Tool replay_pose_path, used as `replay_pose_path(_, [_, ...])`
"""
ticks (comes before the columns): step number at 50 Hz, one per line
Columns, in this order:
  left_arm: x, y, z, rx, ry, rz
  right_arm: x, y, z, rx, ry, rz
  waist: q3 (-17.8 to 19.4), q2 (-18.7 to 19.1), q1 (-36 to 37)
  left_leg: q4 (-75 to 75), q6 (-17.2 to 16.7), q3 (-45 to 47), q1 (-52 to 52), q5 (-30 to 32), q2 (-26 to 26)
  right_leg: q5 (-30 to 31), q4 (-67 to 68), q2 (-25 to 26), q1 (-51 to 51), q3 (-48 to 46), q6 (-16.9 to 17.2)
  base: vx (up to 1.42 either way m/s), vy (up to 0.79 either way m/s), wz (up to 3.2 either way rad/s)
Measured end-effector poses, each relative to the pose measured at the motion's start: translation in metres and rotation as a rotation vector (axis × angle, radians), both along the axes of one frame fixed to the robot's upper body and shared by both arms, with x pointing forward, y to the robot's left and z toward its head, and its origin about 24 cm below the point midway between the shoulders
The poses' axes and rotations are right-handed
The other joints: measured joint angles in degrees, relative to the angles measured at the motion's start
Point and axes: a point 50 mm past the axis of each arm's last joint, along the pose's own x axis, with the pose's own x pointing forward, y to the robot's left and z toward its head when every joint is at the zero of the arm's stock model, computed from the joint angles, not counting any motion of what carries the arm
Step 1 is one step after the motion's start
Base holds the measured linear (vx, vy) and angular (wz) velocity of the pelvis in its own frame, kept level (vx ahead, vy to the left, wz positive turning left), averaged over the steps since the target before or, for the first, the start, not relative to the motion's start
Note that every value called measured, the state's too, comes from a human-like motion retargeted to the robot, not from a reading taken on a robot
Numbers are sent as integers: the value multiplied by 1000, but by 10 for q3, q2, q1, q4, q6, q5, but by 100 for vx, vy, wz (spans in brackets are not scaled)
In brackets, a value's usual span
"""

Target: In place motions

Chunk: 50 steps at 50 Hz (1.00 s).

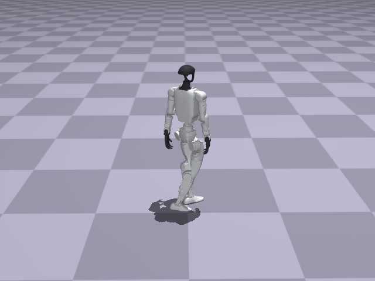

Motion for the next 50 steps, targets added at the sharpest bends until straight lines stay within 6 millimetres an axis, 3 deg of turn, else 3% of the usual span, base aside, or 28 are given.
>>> replay_pose_path(13, [21, 7, 0, -1, -50, -109, -23, -35, 0, -104, 88, -59, -34, 44, -155, -8, 1, 124, 10, -48, 84, 44, -32, 40, -66, 166, -46, -1, -27, -144])
replay_pose_path(20, [24, 10, 0, 11, -80, -41, -34, -58, 3, -185, 124, -130, -43, 61, -226, -17, -11, 209, 22, -73, 122, 84, -60, 63, -102, 261, -71, -12, -30, -160])
replay_pose_path(27, [22, 5, -1, 7, -91, 50, -58, -71, 5, -245, 212, -186, -41, 71, -257, -31, -21, 281, 46, -91, 145, 115, -67, 83, -126, 337, -80, -12, -19, -149])
replay_pose_path(38, [23, -10, -3, -34, -88, 1, -98, -63, 7, -226, 332, -358, -37, 79, -301, -30, -31, 311, 53, -95, 164, 123, -73, 101, -133, 372, -86, -3, -8, -26])
replay_pose_path(43, [23, -16, -4, -54, -87, -12, -95, -55, 4, -188, 316, -361, -32, 79, -303, -28, -29, 299, 48, -91, 161, 121, -73, 98, -132, 365, -87, -1, -1, 23])
replay_pose_path(50, [16, -19, -4, -66, -74, -30, -74, -52, 2, -163, 245, -299, -27, 82, -284, -28, -23, 282, 37, -84, 150, 117, -71, 85, -129, 335, -85, 1, 8, 31])
